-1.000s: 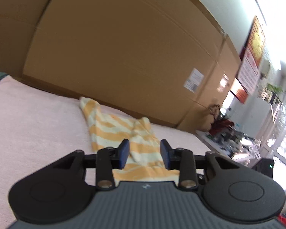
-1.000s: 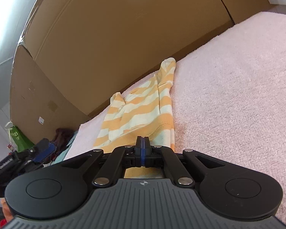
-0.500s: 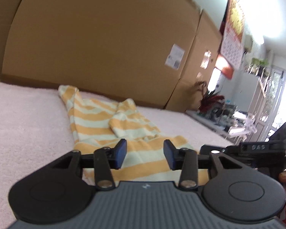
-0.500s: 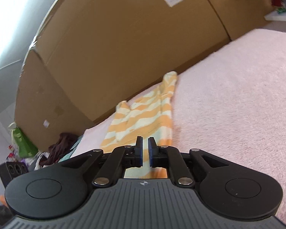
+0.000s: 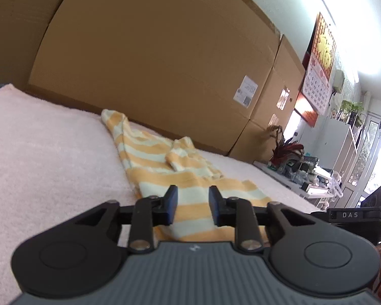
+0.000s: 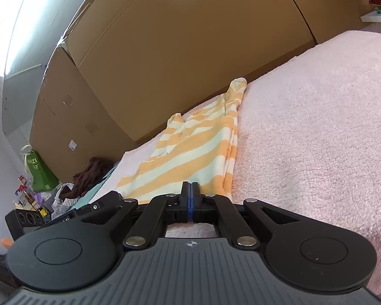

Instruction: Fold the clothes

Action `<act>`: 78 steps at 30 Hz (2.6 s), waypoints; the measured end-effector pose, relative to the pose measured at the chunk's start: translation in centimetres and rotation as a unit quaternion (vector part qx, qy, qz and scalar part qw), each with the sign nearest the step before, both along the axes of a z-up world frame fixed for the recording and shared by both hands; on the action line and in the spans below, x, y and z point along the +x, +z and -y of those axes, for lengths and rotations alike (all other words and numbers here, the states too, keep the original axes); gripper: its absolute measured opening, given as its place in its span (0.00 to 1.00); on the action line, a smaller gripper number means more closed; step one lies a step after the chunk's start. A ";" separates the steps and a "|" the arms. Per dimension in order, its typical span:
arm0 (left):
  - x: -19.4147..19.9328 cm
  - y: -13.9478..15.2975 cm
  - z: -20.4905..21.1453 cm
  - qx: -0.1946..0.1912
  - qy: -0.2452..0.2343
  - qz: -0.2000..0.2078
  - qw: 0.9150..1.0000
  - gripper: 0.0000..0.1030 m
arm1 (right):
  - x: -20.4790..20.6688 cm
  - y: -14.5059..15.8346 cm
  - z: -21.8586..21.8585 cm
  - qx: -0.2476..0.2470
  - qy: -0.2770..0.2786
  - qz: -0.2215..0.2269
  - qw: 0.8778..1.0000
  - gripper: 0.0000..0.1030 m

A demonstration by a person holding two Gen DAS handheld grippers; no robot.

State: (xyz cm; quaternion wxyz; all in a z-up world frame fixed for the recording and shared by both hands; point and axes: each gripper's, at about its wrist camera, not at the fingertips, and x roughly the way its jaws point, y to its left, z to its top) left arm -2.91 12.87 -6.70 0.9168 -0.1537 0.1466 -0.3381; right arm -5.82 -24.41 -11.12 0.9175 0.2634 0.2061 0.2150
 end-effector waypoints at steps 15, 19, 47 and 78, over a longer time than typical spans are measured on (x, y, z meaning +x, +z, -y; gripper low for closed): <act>4.5 0.5 0.9 -0.019 0.003 -0.097 0.995 0.48 | 5.8 0.5 -0.1 -0.051 -0.078 -0.024 0.995 0.00; 2.8 1.1 -1.1 -0.028 0.011 -0.080 0.996 0.50 | 4.8 1.2 0.6 -0.038 -0.062 -0.023 0.997 0.06; 5.9 1.7 -0.1 -0.027 0.021 -0.118 0.992 0.00 | 0.9 1.9 0.1 -0.101 -0.033 0.020 0.994 0.29; 7.6 1.0 0.4 0.027 0.036 -0.145 0.988 0.16 | 2.0 1.9 0.8 -0.087 -0.069 0.012 0.994 0.33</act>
